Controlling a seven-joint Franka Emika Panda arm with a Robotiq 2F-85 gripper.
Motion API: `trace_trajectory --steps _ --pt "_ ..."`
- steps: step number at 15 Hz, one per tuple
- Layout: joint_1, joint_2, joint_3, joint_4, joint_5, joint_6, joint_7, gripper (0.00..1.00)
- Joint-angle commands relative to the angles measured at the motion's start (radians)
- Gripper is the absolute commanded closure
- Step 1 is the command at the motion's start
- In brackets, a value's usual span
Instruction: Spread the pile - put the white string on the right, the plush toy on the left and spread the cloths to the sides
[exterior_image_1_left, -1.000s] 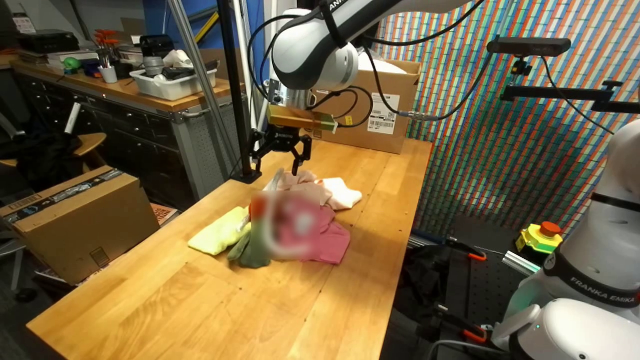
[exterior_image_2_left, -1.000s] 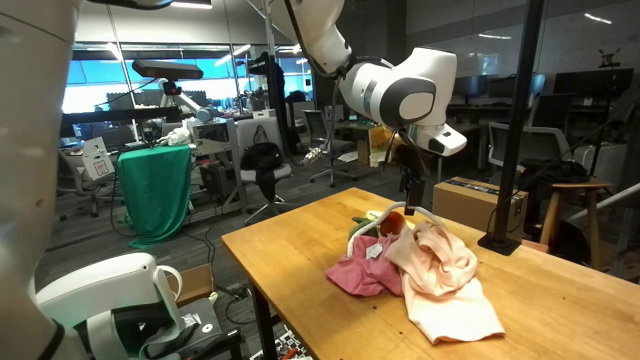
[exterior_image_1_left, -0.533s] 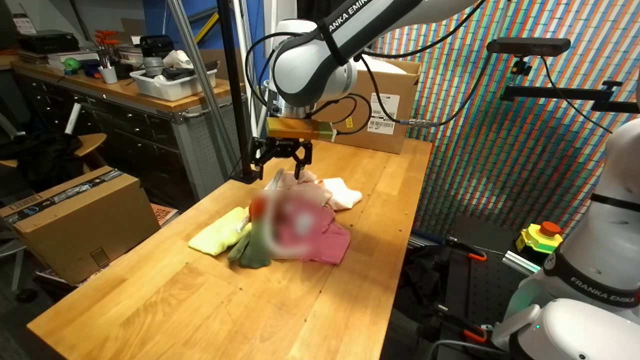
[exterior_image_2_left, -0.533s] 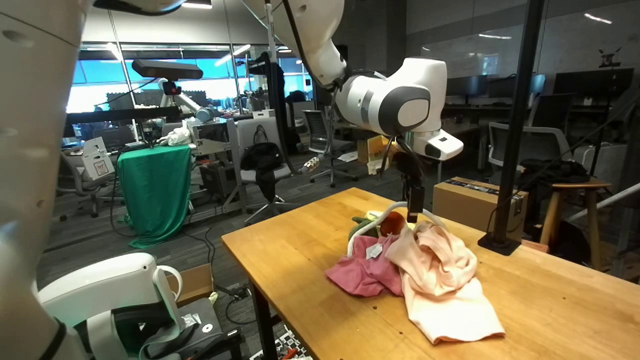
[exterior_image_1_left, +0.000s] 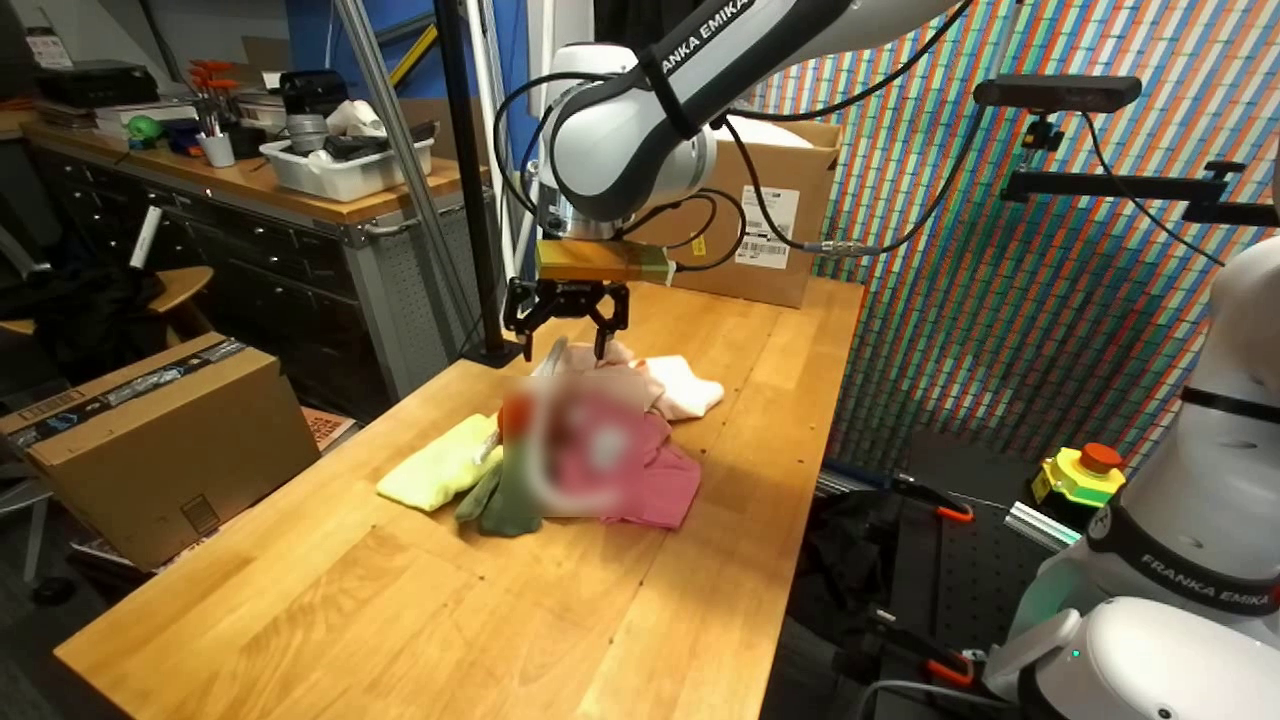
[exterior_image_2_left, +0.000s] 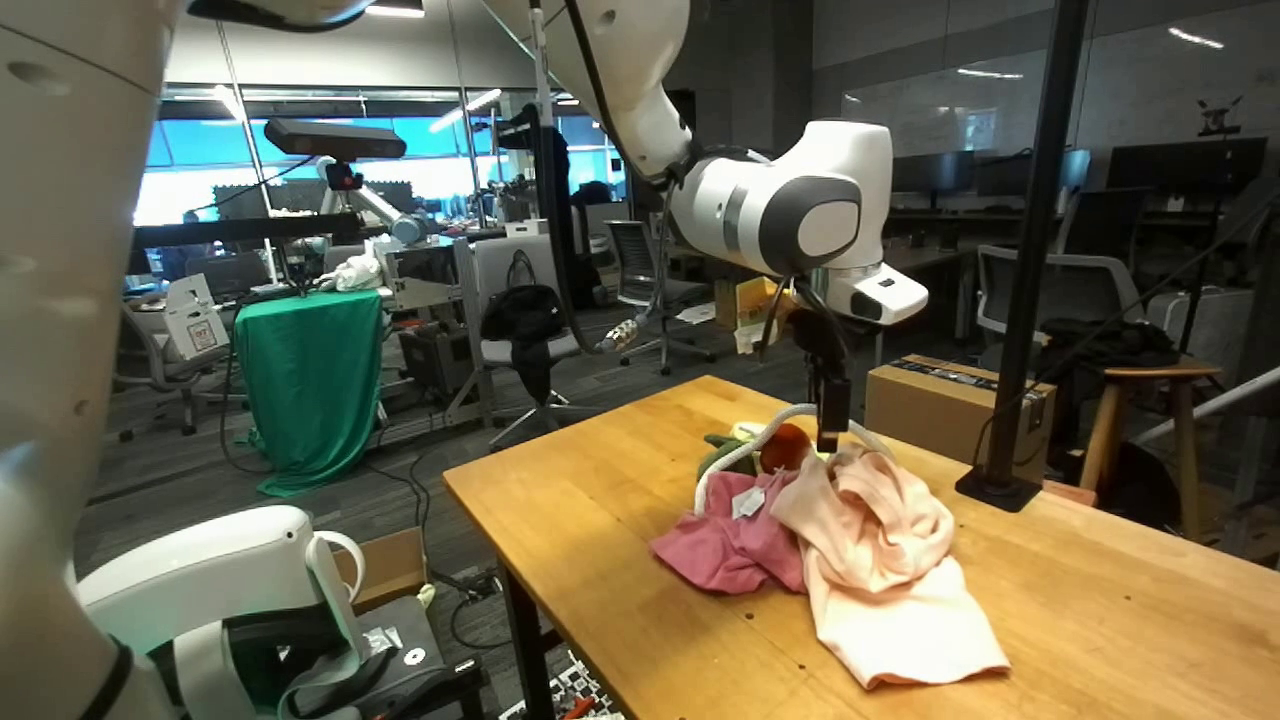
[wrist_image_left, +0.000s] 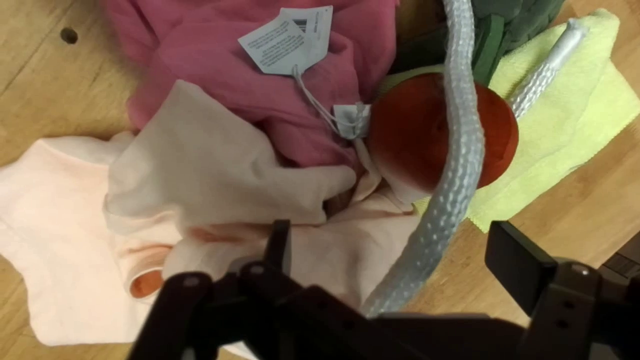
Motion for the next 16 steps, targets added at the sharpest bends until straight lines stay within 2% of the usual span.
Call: trace_trajectory --steps 1,16 --pt "0.019 -0.001 -0.016 -0.002 -0.024 0.023 0.038 0.0" --pt "0.035 -0.038 -0.013 -0.082 -0.014 0.051 0.162 0.0"
